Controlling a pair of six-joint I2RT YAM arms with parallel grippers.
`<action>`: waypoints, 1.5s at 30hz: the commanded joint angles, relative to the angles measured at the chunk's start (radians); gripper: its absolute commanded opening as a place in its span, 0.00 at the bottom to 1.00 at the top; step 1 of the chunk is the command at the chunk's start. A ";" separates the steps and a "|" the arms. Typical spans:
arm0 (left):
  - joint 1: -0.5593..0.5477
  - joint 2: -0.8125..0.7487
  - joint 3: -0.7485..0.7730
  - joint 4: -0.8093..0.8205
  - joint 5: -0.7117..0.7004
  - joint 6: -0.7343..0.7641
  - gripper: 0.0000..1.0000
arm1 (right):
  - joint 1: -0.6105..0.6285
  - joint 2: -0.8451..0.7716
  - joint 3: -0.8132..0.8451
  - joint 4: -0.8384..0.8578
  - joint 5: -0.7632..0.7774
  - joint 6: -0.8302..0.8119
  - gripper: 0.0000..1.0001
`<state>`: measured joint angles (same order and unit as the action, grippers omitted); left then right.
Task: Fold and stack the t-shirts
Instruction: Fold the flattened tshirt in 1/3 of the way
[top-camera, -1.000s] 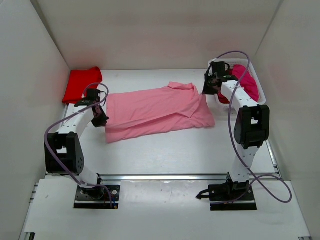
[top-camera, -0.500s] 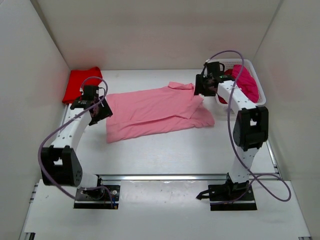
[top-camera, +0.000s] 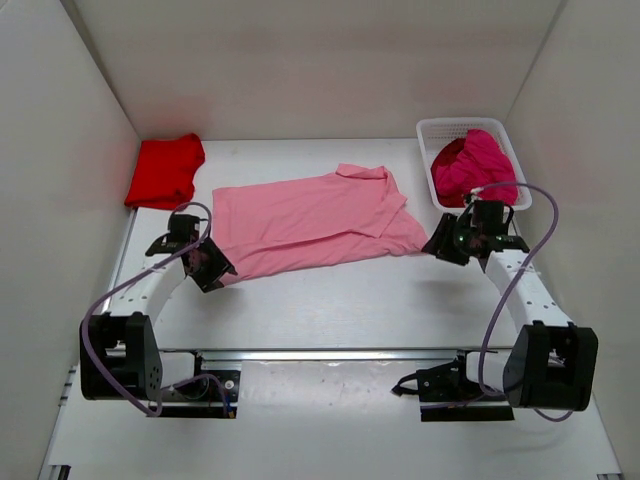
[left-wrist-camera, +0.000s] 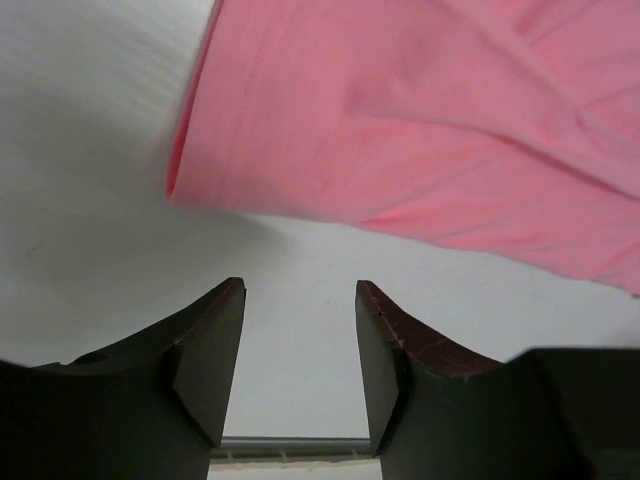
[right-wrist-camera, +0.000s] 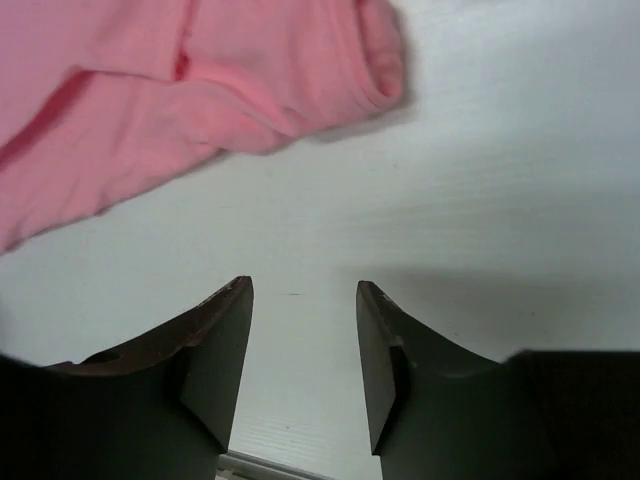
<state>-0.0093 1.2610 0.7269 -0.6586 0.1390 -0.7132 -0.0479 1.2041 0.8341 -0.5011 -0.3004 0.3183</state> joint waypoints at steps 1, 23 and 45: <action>0.008 0.018 0.025 0.073 0.001 -0.051 0.59 | -0.041 0.044 -0.066 0.150 -0.111 0.088 0.44; 0.052 0.061 -0.109 0.217 -0.078 -0.147 0.57 | -0.110 0.189 -0.299 0.714 -0.060 0.488 0.53; 0.095 0.032 -0.170 0.283 -0.138 -0.184 0.00 | -0.096 0.368 -0.293 0.883 -0.037 0.614 0.20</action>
<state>0.0658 1.3235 0.5514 -0.3367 0.0372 -0.9405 -0.1528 1.5566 0.5163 0.3317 -0.3531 0.9226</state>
